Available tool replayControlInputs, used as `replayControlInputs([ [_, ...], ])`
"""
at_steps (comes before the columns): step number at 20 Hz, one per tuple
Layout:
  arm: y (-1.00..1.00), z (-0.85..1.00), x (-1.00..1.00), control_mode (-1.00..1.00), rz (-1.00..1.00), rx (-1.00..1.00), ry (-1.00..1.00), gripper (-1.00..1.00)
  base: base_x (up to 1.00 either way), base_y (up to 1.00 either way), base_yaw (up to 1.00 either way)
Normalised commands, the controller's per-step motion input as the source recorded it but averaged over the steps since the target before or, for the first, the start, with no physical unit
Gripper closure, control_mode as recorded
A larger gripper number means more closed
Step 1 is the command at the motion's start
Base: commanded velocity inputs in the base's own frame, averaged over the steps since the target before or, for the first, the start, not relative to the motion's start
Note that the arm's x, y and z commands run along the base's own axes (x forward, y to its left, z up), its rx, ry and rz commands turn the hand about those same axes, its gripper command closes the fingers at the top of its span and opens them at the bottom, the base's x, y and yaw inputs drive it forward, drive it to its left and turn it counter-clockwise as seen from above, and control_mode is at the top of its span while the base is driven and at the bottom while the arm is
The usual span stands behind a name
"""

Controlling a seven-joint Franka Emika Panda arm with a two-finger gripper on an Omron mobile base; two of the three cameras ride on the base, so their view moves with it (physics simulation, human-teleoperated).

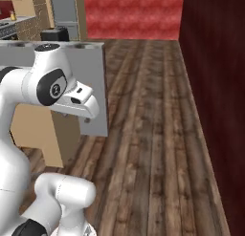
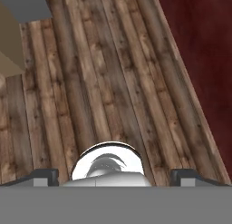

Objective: There is a tray on the dining counter. Grab the cup, mug, and pitcher and place them on the tray. The pitcher may be placed next to the tray if it cannot fit the tray.

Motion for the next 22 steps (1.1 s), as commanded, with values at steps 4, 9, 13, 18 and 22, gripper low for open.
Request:
replayControlInputs([
  [4, 0.0, 0.0, 0.0, 1.0, 0.0, 0.0, 0.0, -1.0, 0.78, -0.99, 0.0],
  [9, 0.0, 0.0, 0.0, 1.0, 0.0, 0.0, 0.0, -1.0, 0.99, -0.88, 0.03],
  [13, 0.0, 0.0, 0.0, 1.0, 0.0, 0.0, 0.0, -1.0, 1.0, -0.64, 0.05],
  [18, 0.0, 0.0, 0.0, 1.0, 0.0, 0.0, 0.0, -1.0, 1.0, -0.33, 0.04],
  [22, 0.0, 0.0, 0.0, 1.0, 0.0, 0.0, 0.0, -1.0, 1.0, -0.09, 0.06],
])
